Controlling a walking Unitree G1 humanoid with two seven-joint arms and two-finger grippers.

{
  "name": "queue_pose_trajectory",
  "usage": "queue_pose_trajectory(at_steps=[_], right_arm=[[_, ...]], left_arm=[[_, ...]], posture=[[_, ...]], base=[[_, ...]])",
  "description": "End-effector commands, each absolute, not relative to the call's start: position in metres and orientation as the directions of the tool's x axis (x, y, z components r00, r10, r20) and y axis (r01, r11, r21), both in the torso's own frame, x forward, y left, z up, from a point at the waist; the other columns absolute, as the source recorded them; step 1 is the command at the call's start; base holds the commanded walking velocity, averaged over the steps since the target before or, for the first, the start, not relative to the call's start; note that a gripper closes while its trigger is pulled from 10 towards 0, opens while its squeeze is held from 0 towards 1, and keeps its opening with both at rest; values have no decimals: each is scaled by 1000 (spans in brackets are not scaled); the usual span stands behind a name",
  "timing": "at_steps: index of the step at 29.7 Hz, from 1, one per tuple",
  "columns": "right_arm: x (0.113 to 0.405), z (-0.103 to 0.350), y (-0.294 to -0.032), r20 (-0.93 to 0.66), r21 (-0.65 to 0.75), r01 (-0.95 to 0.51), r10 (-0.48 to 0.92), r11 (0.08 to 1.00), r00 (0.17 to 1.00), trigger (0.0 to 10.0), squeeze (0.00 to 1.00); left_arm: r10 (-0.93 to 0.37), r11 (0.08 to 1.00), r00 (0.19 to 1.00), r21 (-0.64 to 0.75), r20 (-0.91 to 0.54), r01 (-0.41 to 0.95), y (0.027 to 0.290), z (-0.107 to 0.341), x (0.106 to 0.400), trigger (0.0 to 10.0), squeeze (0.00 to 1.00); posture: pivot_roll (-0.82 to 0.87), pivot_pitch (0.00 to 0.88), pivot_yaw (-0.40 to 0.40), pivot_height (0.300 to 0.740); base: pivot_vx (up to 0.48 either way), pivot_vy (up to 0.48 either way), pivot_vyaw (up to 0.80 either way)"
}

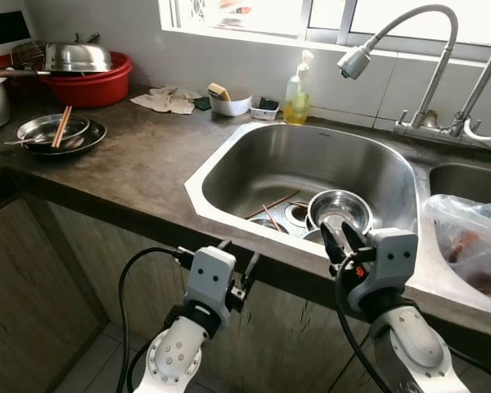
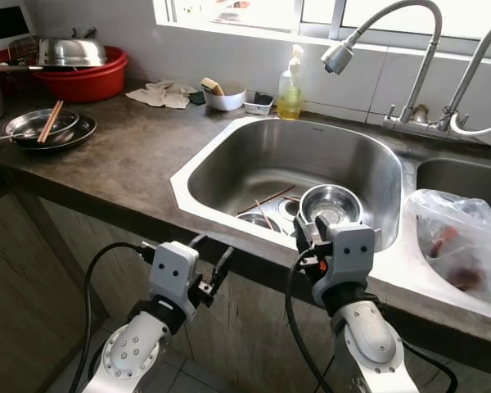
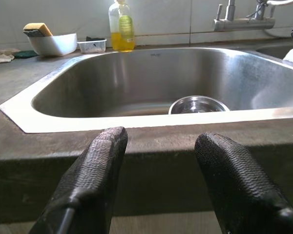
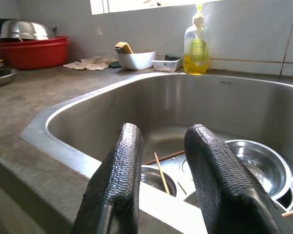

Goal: Kitchen organization

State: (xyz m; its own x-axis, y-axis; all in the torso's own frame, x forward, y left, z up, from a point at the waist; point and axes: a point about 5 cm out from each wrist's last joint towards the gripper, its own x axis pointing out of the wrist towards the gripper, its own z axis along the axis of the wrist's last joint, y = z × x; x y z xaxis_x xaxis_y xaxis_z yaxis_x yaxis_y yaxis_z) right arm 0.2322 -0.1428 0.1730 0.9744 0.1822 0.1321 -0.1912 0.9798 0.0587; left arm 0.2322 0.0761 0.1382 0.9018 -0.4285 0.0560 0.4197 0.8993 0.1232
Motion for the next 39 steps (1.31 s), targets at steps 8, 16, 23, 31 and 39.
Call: queue_pose_trajectory(at_steps=[8,16,23,31,39], right_arm=[[234,176,-143,140,57,-185,176,981,974,10000,0],[234,175,-141,135,61,-190,180,980,974,10000,0],[235,174,-141,130,58,-187,178,981,975,10000,0],[235,173,-141,130,58,-184,176,981,976,10000,0],[236,172,-140,127,57,-184,175,981,976,10000,0]], left_arm=[[-426,899,904,128,43,418,76,135,230,10000,0],[-427,899,903,126,43,419,76,135,229,10000,0],[-425,900,904,126,43,417,76,136,230,10000,0],[-426,900,904,126,44,418,76,136,230,10000,0],[-421,902,906,129,44,413,77,136,231,10000,0]], posture=[[-19,0,-42,740],[-19,0,-38,740],[-17,0,-40,740],[-19,0,-37,740],[-15,0,-38,740]], base=[[-260,0,0],[-276,0,0],[-289,0,0],[-292,0,0],[-291,0,0]])
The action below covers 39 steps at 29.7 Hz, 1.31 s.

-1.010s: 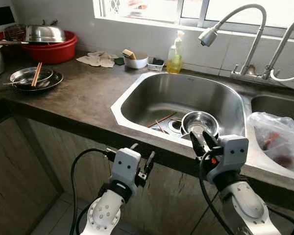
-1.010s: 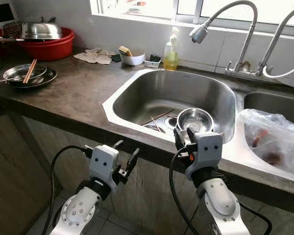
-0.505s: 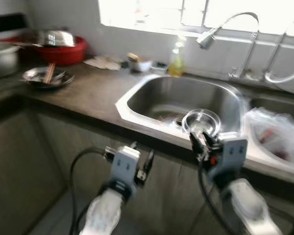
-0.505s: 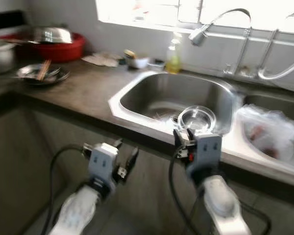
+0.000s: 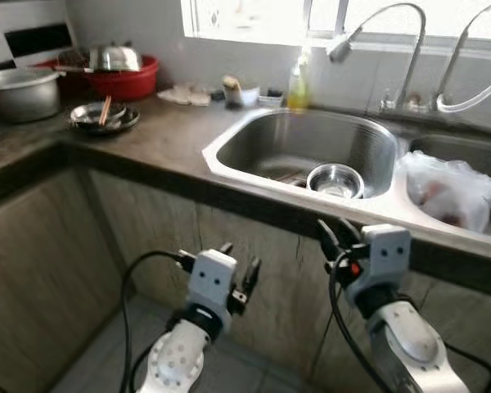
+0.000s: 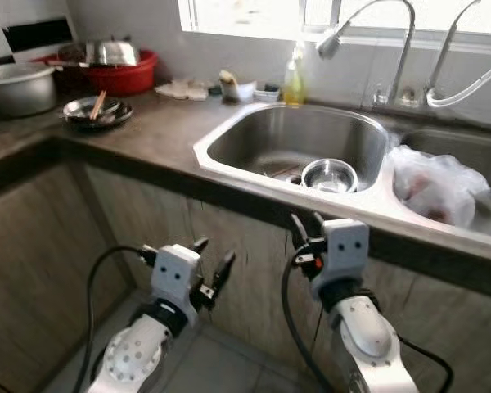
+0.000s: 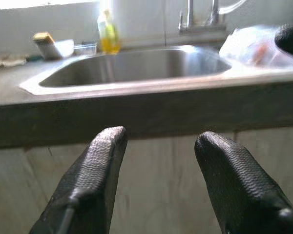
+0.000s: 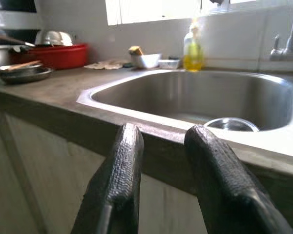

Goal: Kitchen organization

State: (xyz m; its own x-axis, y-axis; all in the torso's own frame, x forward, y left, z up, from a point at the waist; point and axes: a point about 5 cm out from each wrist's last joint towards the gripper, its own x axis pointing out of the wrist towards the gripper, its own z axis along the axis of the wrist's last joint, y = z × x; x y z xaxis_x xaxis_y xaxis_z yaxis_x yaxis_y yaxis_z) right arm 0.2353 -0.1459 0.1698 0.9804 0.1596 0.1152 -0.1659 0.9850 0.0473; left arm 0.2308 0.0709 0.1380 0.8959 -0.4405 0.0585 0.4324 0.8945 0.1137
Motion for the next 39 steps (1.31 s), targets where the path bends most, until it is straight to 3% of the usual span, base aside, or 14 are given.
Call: queue_pose_trajectory(at_steps=[1,27,32,39], right_arm=[[236,172,-140,126,57,-184,176,981,976,10000,0],[237,163,-141,91,9,-195,194,981,977,10000,0],[237,163,-139,89,-3,-201,200,980,976,10000,0],[238,163,-138,92,-14,-202,202,979,975,10000,0]], left_arm=[[-420,902,907,130,44,411,77,136,231,10000,0],[-386,913,921,162,49,374,79,136,234,10000,0],[-375,923,926,117,48,368,78,137,234,10000,0],[-379,920,924,130,47,371,78,137,234,10000,0]], posture=[[-14,0,-39,740],[-12,0,-44,740],[-12,0,-42,740],[-12,0,-45,740]], base=[[-289,0,0],[-32,0,0],[266,0,0],[274,0,761]])
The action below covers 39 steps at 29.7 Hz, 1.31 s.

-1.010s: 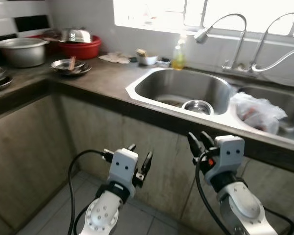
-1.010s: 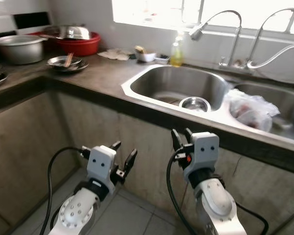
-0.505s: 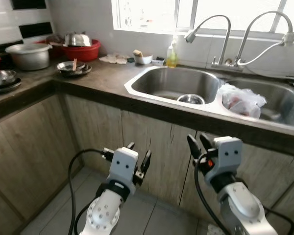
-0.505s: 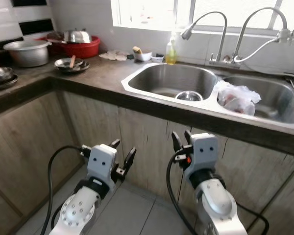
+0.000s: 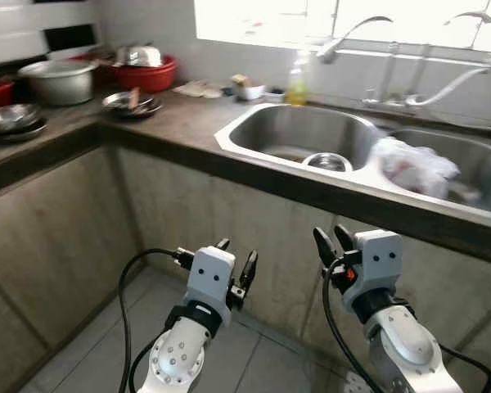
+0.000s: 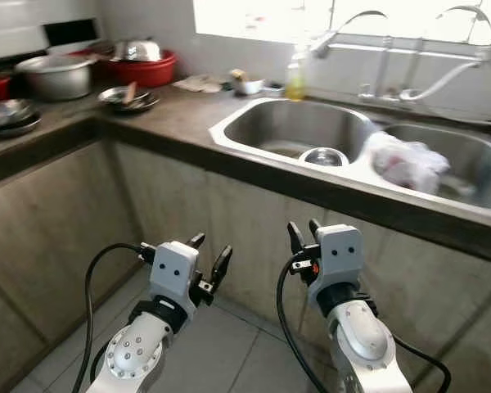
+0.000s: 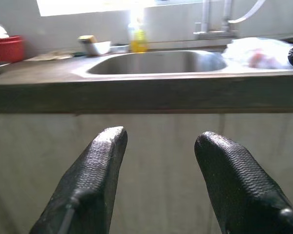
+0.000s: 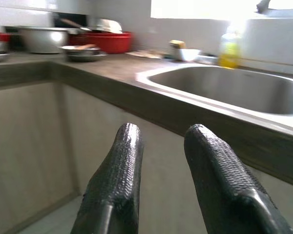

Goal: Kitchen organization

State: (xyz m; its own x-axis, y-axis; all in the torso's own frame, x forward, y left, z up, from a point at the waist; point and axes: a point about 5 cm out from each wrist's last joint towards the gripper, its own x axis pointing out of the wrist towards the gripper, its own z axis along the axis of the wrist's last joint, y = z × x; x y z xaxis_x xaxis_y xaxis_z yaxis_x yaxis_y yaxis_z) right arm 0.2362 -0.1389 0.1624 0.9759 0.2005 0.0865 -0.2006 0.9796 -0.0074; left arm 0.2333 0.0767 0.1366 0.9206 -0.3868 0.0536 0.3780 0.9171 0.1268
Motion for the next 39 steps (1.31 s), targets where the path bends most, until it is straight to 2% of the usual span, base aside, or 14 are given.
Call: queue_pose_trajectory(at_steps=[1,17,33,39], right_arm=[[238,163,-138,92,-15,-202,202,979,975,10000,0],[241,164,-137,95,-5,-202,201,979,975,10000,0],[244,166,-135,105,-6,-219,218,976,970,10000,0],[245,168,-133,116,-15,-230,230,973,966,10000,0]], left_arm=[[-379,919,924,130,47,371,79,137,234,10000,0],[-380,919,924,132,44,371,79,137,234,10000,0],[-382,919,923,127,46,374,78,138,235,10000,0],[-382,919,923,126,46,374,78,137,235,10000,0]], posture=[[-12,0,-45,740],[-11,0,-44,740],[-9,0,-46,740],[-8,0,-47,740]], base=[[274,0,800],[298,0,789],[305,0,0],[308,0,800]])
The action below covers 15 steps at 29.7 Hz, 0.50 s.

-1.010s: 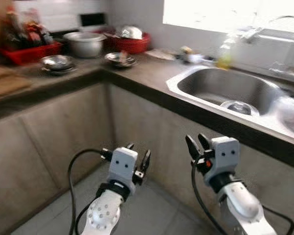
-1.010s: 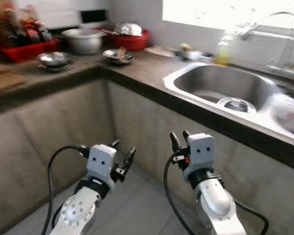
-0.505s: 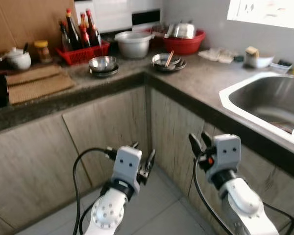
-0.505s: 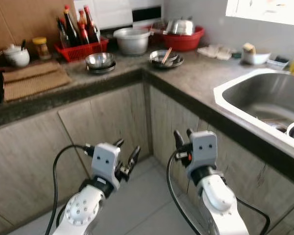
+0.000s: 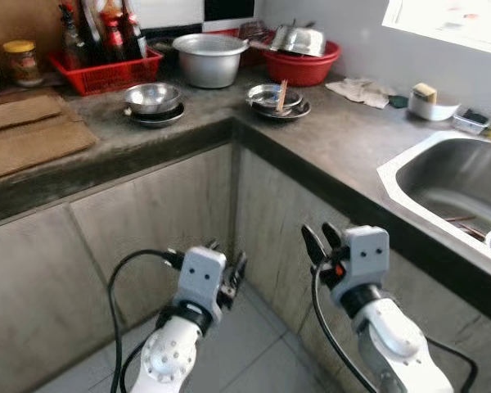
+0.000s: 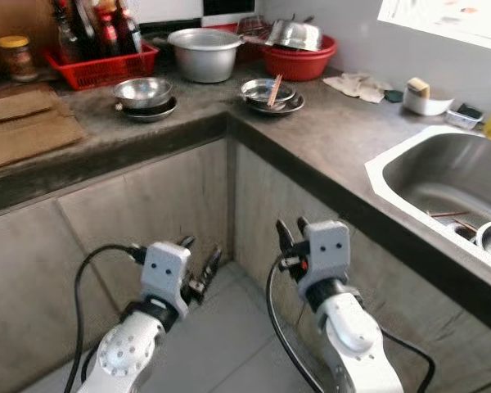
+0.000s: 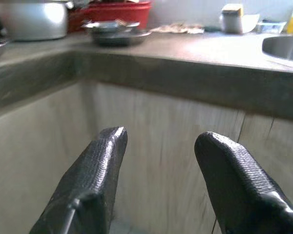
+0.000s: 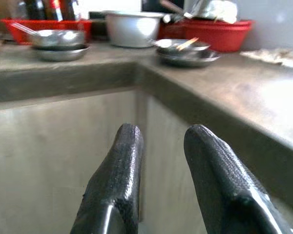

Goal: Kitchen organization

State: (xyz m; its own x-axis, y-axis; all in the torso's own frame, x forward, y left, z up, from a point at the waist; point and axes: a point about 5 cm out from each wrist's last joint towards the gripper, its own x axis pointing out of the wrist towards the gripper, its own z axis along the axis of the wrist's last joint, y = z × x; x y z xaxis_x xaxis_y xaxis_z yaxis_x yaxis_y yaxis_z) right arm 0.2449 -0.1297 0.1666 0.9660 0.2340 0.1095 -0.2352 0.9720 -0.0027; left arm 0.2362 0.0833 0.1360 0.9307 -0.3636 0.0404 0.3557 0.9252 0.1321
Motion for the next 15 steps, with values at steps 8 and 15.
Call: queue_pose_trajectory(at_steps=[8,15], right_arm=[[247,171,-137,124,3,-199,197,980,973,10000,0],[249,172,-137,134,11,-202,199,979,971,10000,0]], left_arm=[[-356,928,934,135,43,347,82,138,237,10000,0],[-333,934,942,153,49,322,86,137,239,10000,0]], posture=[[-7,0,-47,740],[-4,0,-46,740]], base=[[259,0,500],[0,0,0]])
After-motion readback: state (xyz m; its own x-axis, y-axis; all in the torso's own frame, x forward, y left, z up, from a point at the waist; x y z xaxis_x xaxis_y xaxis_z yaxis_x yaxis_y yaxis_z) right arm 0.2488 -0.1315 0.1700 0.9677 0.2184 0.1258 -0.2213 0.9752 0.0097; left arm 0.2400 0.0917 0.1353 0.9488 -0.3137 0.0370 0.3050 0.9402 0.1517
